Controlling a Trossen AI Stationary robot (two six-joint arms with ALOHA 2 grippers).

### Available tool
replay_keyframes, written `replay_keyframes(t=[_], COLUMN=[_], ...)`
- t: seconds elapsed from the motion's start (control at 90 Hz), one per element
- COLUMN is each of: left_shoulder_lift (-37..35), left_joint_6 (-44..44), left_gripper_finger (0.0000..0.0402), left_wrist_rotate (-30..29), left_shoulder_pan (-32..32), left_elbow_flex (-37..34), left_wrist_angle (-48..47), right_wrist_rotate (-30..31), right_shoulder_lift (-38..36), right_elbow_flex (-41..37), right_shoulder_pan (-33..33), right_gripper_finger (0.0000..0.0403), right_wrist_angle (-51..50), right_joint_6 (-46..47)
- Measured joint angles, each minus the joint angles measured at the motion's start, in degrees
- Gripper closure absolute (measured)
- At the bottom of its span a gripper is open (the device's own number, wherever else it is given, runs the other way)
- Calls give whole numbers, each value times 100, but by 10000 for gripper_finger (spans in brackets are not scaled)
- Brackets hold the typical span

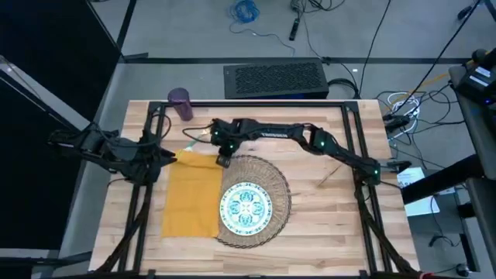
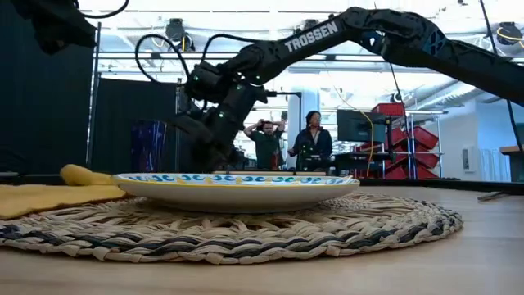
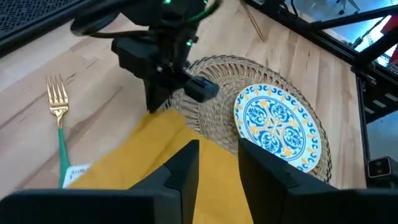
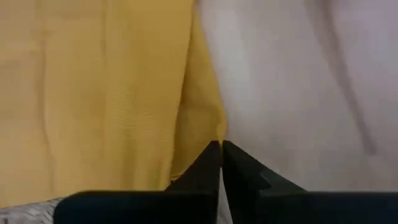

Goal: Set table place
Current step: Fold the yellow table napkin

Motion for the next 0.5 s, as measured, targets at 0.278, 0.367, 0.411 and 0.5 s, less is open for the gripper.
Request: replay_keyframes(t=[0.278, 0.367, 0.411, 0.5], left_shoulder_lift=[0, 0, 0, 0], left_joint_6=[2, 3, 4, 4], left_gripper_finger=[308, 308, 308, 308], left_wrist_rotate=[0, 0, 0, -1], left_shoulder_pan=[0, 0, 0, 0], left_elbow_flex=[0, 0, 0, 0], left_wrist_angle=[-94, -93, -92, -90], right_wrist_rotate=[716, 525, 343, 201], right_shoulder_lift=[-421, -460, -459, -458], right_elbow_flex=[-1, -1, -1, -1], right_shoulder_pan=[-47, -30, -17, 30], right_gripper_finger=[403, 403, 403, 401], right_wrist_angle=[-407, -404, -446, -563], right_joint_6=[-162, -75, -79, -137])
